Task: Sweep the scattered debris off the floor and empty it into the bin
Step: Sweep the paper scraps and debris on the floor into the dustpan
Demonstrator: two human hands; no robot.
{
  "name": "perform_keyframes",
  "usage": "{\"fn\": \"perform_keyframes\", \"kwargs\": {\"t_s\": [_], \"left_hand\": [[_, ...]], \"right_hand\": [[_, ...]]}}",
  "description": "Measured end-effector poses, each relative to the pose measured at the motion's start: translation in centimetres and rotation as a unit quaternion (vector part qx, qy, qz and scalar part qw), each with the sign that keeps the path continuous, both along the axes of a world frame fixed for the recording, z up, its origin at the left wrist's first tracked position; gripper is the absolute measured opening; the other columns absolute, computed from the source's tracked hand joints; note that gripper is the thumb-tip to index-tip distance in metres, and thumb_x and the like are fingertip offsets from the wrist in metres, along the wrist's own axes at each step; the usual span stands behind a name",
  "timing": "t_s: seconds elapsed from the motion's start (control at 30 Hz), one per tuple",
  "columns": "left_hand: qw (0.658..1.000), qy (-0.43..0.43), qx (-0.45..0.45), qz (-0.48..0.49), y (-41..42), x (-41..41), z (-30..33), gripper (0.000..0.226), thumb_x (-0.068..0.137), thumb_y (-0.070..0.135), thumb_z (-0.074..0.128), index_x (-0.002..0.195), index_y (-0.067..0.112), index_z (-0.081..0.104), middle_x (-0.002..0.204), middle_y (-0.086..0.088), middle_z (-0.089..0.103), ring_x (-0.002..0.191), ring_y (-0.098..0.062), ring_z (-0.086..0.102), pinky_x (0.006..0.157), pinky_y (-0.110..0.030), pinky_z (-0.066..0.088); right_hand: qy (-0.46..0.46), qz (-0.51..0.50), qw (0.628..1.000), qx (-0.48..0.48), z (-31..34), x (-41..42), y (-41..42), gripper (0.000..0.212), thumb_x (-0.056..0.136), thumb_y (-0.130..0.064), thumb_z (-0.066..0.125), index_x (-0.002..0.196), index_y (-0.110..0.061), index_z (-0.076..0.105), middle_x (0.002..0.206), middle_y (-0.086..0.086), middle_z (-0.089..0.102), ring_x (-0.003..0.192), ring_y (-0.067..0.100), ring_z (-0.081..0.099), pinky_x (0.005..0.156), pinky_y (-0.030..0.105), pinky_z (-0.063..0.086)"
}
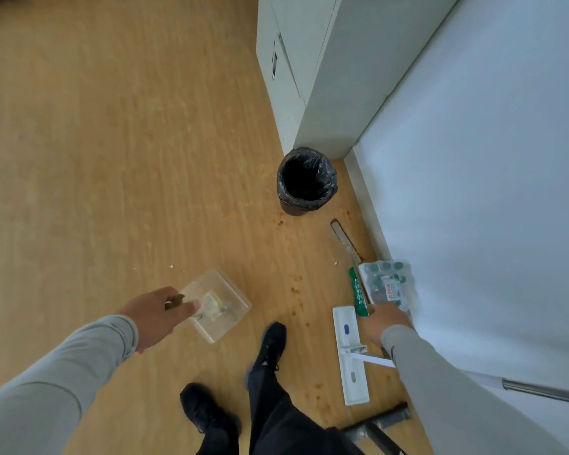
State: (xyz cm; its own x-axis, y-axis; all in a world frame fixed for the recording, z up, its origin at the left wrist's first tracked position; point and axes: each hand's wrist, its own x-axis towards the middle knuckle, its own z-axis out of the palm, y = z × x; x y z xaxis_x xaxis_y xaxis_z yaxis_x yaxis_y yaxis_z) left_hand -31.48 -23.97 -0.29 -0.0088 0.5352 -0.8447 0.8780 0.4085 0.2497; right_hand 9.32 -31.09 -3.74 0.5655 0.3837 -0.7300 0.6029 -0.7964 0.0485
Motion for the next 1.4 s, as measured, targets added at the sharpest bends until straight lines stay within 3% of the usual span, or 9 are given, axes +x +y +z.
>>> {"fn": "perform_keyframes", "kwargs": {"t_s": [0.2,0.3,0.53,0.7,0.83,0.97,1.03,1.2,1.4], "left_hand": [[0.999,0.007,0.028,-0.036,-1.1,0.5,-3.4,0.041,0.09,0.069,0.049,0.102,0.031,0.059,0.087,0.002,0.07,0.057,-0.013,0.056,0.05,-0.025,0.043],[0.999,0.001,0.022,-0.025,-1.9,0.1,-3.9,0.045,0.09,0.07,0.048,0.108,0.03,0.059,0.088,0.003,0.069,0.063,-0.013,0.06,0.052,-0.026,0.044],[1.0,-0.003,0.023,-0.012,-4.0,-1.5,-4.2,0.059,0.087,0.074,0.047,0.124,0.029,0.056,0.094,0.011,0.06,0.083,-0.012,0.06,0.069,-0.028,0.044],[1.0,-0.019,0.012,0.0,-5.2,-1.5,-4.7,0.067,0.089,0.072,0.047,0.137,0.025,0.051,0.117,0.005,0.061,0.095,-0.017,0.062,0.08,-0.03,0.049],[1.0,-0.012,0.014,-0.009,-5.7,-1.5,-4.8,0.07,0.089,0.073,0.045,0.141,0.026,0.048,0.125,0.004,0.061,0.1,-0.019,0.063,0.087,-0.033,0.053],[1.0,-0.01,0.014,-0.015,-6.2,-1.5,-5.0,0.073,0.088,0.076,0.044,0.141,0.026,0.048,0.122,0.003,0.062,0.098,-0.019,0.063,0.084,-0.033,0.052],[1.0,-0.008,0.014,-0.02,-6.4,-1.6,-5.2,0.074,0.088,0.076,0.043,0.142,0.026,0.047,0.122,0.003,0.062,0.097,-0.019,0.063,0.085,-0.033,0.053],[0.999,-0.012,0.024,-0.019,-6.6,-2.5,-5.4,0.076,0.087,0.076,0.043,0.145,0.027,0.045,0.126,0.004,0.061,0.097,-0.017,0.064,0.088,-0.035,0.054],[0.999,-0.013,0.024,-0.017,-8.0,-4.1,-5.3,0.073,0.088,0.076,0.043,0.142,0.026,0.048,0.111,0.006,0.06,0.094,-0.018,0.062,0.08,-0.032,0.051]], "right_hand": [[0.022,0.064,0.996,-0.05,-2.7,-2.9,-0.6,0.008,0.096,-0.019,0.052,0.093,-0.014,0.057,0.077,0.001,0.062,0.06,0.016,0.058,0.052,0.024,0.049],[0.041,0.08,0.995,-0.032,-2.1,-4.0,-3.0,0.005,0.094,-0.02,0.053,0.097,-0.018,0.057,0.084,-0.003,0.058,0.065,0.013,0.057,0.05,0.021,0.042],[0.188,0.021,0.981,-0.035,6.8,-2.1,-3.0,0.04,0.089,-0.005,0.054,0.123,-0.024,0.065,0.052,0.004,0.055,0.043,0.015,0.046,0.046,0.026,0.043],[0.16,0.066,0.985,-0.02,8.8,-3.8,-2.1,0.055,0.088,-0.001,0.054,0.139,-0.021,0.058,0.046,0.001,0.057,0.04,0.016,0.042,0.044,0.025,0.041],[0.114,0.155,0.981,-0.024,5.4,-7.4,-1.6,0.05,0.09,-0.018,0.057,0.14,-0.023,0.058,0.108,0.001,0.069,0.059,0.01,0.055,0.064,0.029,0.055],[0.123,0.209,0.967,-0.081,2.7,-12.5,-3.4,0.042,0.092,-0.024,0.055,0.134,-0.029,0.058,0.113,-0.001,0.064,0.079,0.013,0.059,0.063,0.025,0.053],[0.165,0.194,0.963,-0.092,2.5,-14.4,-4.7,0.036,0.09,-0.022,0.054,0.124,-0.032,0.061,0.103,0.0,0.064,0.074,0.017,0.057,0.067,0.03,0.058],[0.195,0.101,0.972,-0.078,5.1,-11.7,-3.5,0.063,0.086,-0.015,0.058,0.148,-0.023,0.05,0.067,0.005,0.066,0.049,0.016,0.054,0.05,0.026,0.049],[0.158,0.114,0.98,-0.036,7.6,-11.6,-2.5,0.061,0.088,-0.01,0.056,0.148,-0.019,0.05,0.052,0.003,0.057,0.038,0.013,0.048,0.045,0.024,0.045]]}}
